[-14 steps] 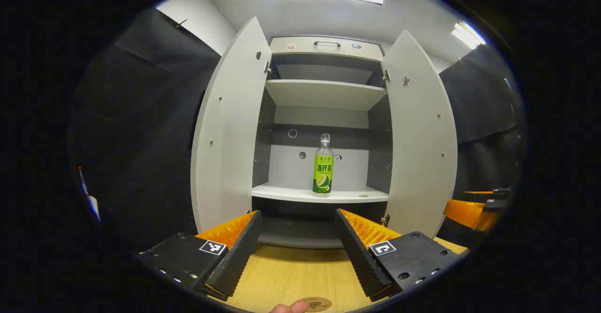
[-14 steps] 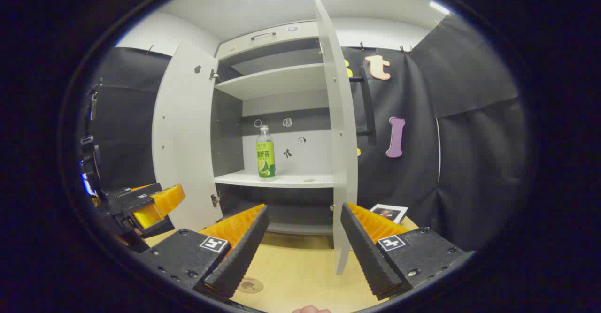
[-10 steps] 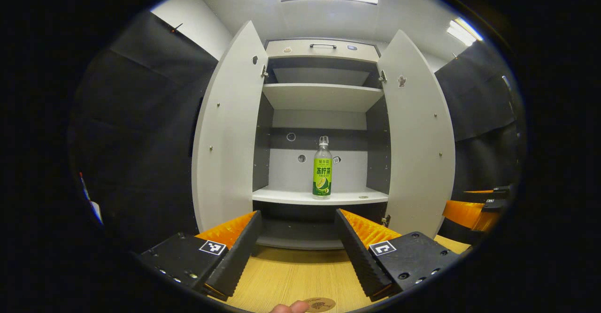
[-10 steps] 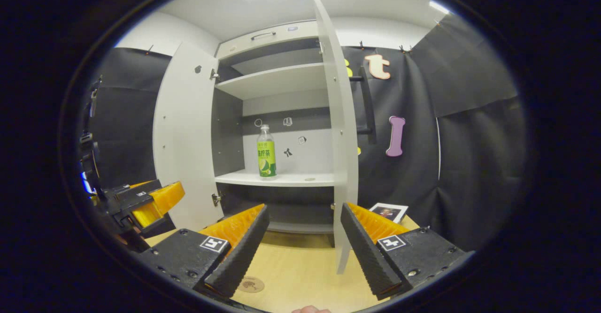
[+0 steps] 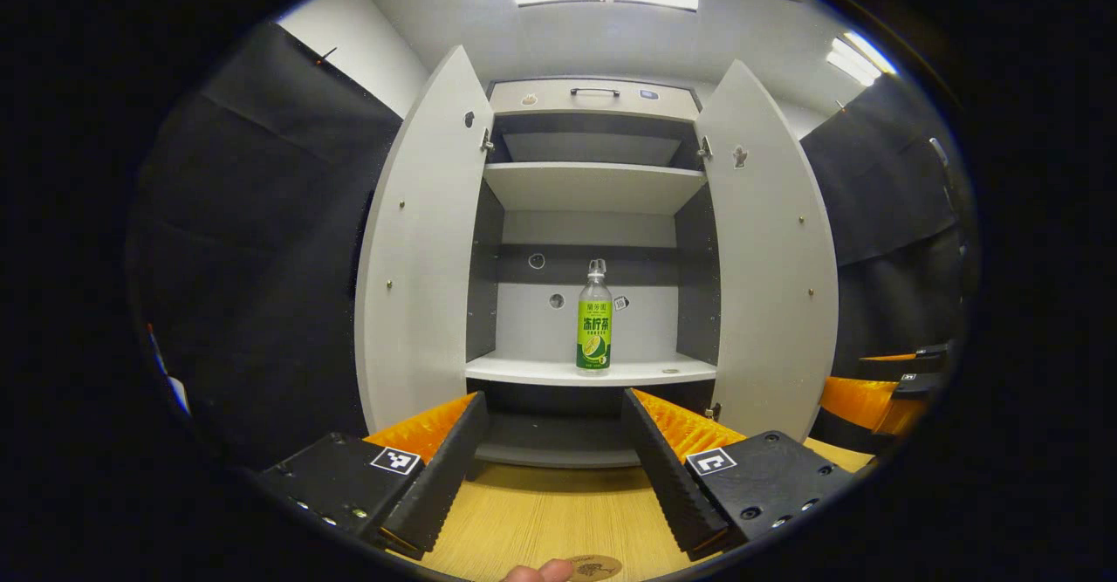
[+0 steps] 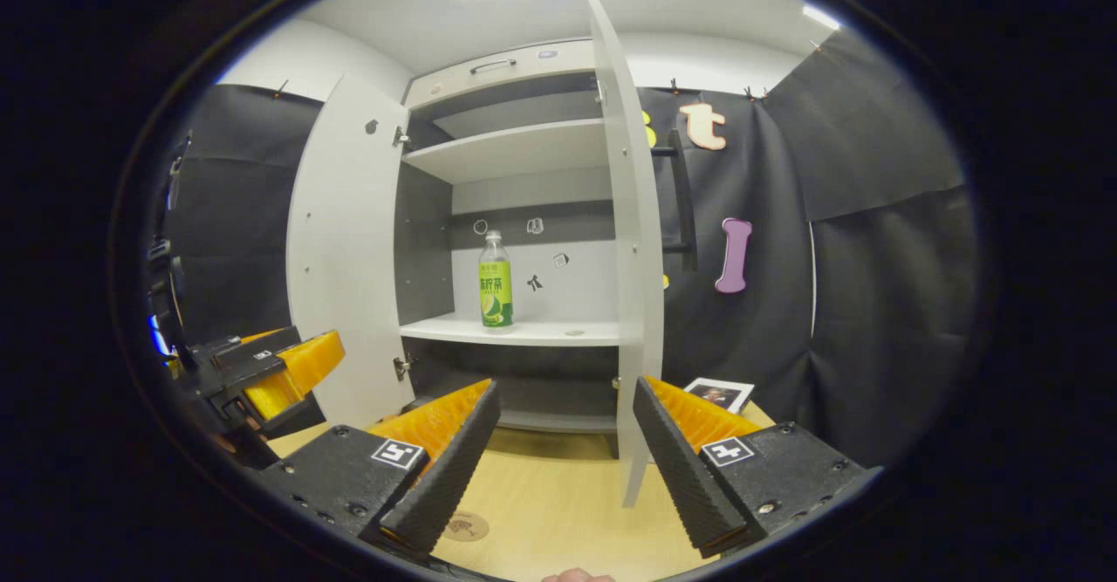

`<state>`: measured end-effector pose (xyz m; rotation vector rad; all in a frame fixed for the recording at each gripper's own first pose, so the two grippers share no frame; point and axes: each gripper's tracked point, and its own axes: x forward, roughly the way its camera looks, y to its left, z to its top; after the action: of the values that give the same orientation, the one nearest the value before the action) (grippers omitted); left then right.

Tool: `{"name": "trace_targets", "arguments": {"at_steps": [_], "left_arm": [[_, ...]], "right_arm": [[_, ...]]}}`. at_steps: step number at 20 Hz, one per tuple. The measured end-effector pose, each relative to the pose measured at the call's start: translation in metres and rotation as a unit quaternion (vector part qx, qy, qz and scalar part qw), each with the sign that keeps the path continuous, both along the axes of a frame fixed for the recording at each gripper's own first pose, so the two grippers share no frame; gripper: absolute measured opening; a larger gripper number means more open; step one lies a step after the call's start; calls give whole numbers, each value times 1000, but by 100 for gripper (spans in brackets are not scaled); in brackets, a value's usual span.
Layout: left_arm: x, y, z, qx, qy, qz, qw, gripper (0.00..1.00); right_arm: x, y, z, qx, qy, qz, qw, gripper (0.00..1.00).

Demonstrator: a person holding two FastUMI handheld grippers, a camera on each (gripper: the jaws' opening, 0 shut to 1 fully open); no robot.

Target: Grasp the bottle in the cabinet with the left hand and place it on the coaster, then close the right door with the right hand and the left door with the left hand.

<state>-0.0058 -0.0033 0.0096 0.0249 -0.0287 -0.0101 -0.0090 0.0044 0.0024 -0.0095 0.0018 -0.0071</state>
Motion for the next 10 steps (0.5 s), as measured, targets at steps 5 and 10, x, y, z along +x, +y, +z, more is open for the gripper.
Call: {"name": "trace_targets", "arguments": {"at_steps": [5, 10], "left_arm": [[0, 1, -1, 5, 4, 4, 1000, 94], [0, 0, 0, 6, 6, 0, 1000, 94]], "right_arm": [[2, 1, -4, 4, 6, 3, 1000, 100], [4, 0, -5, 7, 7, 2, 1000, 98]]}}
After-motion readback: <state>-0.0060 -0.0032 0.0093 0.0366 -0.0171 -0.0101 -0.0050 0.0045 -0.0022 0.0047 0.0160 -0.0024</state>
